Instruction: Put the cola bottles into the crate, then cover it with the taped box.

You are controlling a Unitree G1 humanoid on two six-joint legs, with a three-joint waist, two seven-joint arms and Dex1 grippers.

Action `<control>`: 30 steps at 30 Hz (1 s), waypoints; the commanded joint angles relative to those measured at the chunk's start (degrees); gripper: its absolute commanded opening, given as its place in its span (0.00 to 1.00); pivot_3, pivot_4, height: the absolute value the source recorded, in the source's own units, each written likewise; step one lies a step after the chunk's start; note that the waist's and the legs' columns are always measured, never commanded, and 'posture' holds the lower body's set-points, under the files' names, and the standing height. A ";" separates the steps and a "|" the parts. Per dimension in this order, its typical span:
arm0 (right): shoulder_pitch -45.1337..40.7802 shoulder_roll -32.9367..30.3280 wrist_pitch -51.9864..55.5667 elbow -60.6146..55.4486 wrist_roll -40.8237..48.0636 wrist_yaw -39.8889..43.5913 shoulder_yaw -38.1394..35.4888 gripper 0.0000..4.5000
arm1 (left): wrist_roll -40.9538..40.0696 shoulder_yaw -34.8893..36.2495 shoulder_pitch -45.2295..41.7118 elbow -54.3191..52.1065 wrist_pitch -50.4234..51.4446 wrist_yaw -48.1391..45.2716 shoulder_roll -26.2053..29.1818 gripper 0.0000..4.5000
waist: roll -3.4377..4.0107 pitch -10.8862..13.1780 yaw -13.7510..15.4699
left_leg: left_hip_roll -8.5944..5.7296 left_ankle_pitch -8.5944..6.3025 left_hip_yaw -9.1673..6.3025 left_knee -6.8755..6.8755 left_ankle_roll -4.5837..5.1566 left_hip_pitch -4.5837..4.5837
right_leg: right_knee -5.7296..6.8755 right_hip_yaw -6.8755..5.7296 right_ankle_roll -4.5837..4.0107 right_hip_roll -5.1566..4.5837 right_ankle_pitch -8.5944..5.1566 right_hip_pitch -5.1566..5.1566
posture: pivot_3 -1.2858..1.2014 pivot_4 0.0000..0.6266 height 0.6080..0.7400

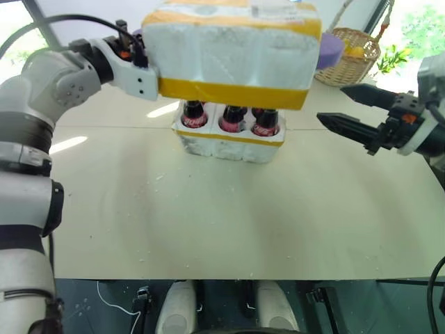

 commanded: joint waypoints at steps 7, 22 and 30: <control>-1.67 -0.04 -0.38 -1.35 1.65 -1.45 -1.24 1.00 | 3.60 -3.68 -4.11 7.06 2.38 8.39 -4.04 0.06 | 0.00 0.00 -0.12 | -0.03 0.01 0.00 0.02 -0.01 0.00 | 0.01 -0.01 0.00 0.01 0.00 0.00 | 0.52 0.24 1.00; 1.87 -1.52 -0.13 -2.42 1.51 -0.23 -1.83 1.00 | 9.09 -8.75 1.65 -0.06 -7.79 12.85 4.30 0.83 | 0.00 0.00 -0.26 | 0.03 0.03 0.01 0.01 -0.06 0.00 | 0.01 -0.01 0.00 0.03 0.00 -0.01 | 0.52 0.24 1.00; 5.35 -3.21 -0.95 -1.00 -0.18 1.75 -3.10 1.00 | -25.43 0.29 20.74 -11.29 -11.55 -9.83 17.09 0.83 | 0.07 -0.04 -0.34 | 0.12 0.07 -0.02 0.01 -0.12 0.05 | 0.03 0.02 -0.01 -0.05 0.00 -0.03 | 0.52 0.24 1.00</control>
